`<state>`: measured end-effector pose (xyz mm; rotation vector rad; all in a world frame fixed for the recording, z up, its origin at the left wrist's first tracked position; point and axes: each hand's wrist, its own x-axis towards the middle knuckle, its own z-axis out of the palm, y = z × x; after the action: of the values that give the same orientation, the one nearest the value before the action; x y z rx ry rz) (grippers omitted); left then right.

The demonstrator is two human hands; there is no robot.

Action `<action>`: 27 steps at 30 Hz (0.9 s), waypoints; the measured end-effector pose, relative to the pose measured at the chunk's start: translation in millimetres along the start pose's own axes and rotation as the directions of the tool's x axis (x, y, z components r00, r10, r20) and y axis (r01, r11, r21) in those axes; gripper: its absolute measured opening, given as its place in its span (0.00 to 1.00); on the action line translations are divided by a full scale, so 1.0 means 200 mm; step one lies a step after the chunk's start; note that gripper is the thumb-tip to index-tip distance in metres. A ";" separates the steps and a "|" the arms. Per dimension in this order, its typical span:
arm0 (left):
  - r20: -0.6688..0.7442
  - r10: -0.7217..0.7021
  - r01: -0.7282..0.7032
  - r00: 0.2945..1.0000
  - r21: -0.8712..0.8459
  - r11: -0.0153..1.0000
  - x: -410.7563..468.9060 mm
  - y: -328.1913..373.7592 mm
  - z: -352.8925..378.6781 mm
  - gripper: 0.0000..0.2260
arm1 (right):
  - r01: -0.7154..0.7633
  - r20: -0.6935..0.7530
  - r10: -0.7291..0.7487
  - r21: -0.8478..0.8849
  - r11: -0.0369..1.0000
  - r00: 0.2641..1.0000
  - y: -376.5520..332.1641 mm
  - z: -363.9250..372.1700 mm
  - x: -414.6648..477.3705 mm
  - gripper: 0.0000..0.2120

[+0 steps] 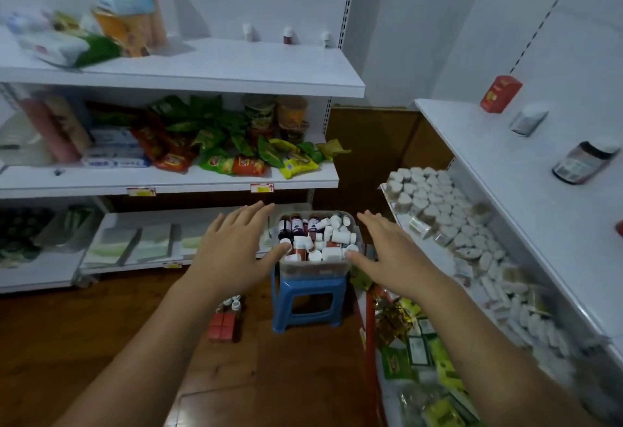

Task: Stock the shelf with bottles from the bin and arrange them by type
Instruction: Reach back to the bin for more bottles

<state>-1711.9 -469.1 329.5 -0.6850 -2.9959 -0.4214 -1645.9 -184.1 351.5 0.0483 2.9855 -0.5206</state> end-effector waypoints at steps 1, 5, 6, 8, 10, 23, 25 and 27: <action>0.008 0.005 -0.005 1.000 -0.002 1.000 0.04 -0.03 0.02 0.38 | -0.018 0.001 0.018 0.019 1.000 1.000 0.01 0.02 0.05 0.40; 0.097 0.008 -0.002 0.995 -0.063 0.998 0.22 -0.08 0.17 0.37 | -0.074 0.012 0.073 0.061 0.995 0.997 0.10 0.11 0.23 0.38; 0.125 0.004 0.005 0.992 -0.073 0.997 0.26 -0.09 0.22 0.37 | -0.087 0.024 0.085 0.069 0.994 0.996 0.14 0.14 0.28 0.38; 0.172 0.000 0.014 0.985 -0.083 0.996 0.36 -0.09 0.32 0.37 | -0.120 0.049 0.116 0.086 0.989 0.992 0.23 0.20 0.38 0.38; 0.226 -0.011 0.031 0.974 -0.086 0.996 0.47 -0.09 0.44 0.38 | -0.149 0.070 0.142 0.103 0.983 0.987 0.32 0.26 0.52 0.37; 0.570 -0.261 0.444 0.779 -0.209 0.871 1.28 -0.16 1.43 0.19 | -0.149 0.289 0.113 0.108 0.983 0.951 0.85 0.85 1.66 0.36; 0.596 -0.267 0.465 0.757 -0.204 0.862 1.35 -0.16 1.54 0.20 | -0.130 0.317 0.110 0.042 0.991 0.942 0.88 0.94 1.79 0.33; 0.607 -0.267 0.459 0.748 -0.184 0.869 1.41 -0.17 1.63 0.23 | -0.132 0.364 0.121 0.005 0.991 0.923 0.89 1.02 1.89 0.31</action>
<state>-1973.0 -291.4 35.3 -0.2265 -3.6995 -0.8945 -1990.4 -80.9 56.8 0.1318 2.5927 -0.4967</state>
